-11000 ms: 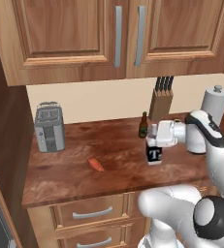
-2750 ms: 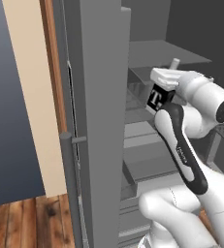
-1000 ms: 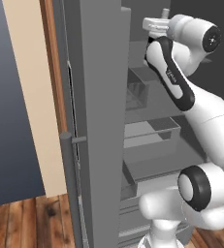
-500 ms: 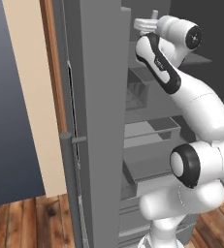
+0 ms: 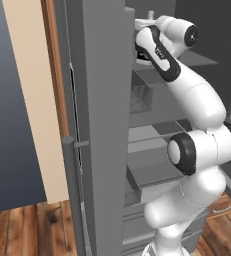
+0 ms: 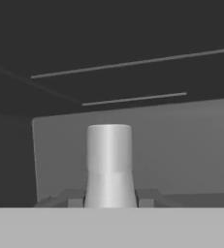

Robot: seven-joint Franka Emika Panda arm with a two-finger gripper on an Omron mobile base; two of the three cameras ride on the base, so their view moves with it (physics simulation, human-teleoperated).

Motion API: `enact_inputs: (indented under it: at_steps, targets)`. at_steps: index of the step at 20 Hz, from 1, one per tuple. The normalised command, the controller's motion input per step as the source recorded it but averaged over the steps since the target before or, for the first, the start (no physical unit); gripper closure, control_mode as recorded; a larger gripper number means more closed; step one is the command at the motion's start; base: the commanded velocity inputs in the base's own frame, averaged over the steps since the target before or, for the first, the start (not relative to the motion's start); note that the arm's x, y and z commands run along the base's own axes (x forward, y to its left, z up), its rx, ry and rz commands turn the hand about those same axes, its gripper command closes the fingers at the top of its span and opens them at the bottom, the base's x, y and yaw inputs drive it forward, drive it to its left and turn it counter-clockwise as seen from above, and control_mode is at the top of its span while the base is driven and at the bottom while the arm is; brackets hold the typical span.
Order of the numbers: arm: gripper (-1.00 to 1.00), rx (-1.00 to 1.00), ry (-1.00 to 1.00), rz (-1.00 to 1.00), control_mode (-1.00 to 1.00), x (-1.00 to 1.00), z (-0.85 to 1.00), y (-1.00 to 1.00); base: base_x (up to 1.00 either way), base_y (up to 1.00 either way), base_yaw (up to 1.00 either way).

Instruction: Place the liquor and beer on the top shelf of the fridge to keep them out of children's reach, and place the sweet potato on lower shelves for easy access.

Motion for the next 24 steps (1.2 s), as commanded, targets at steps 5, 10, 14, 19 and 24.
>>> enact_inputs:
  at_steps: [5,10,14,19,24]
  targets:
    - [1.0,0.01,-0.06,0.07,-1.0,0.46,-0.05,0.0,0.0,0.0,0.0]
    - [1.0,0.03,-0.26,0.05,-1.0,0.27,0.0,0.0,0.0,0.0,0.0]
    - [1.0,0.03,-0.26,0.04,-1.0,0.29,0.0,0.0,0.0,0.0,0.0]
    - [-1.0,0.0,-0.1,0.02,-1.0,0.23,0.0,-0.01,0.0,0.0,0.0]
    - [-1.0,0.0,0.01,0.0,-1.0,0.0,0.0,-0.1,0.0,0.0,0.0]
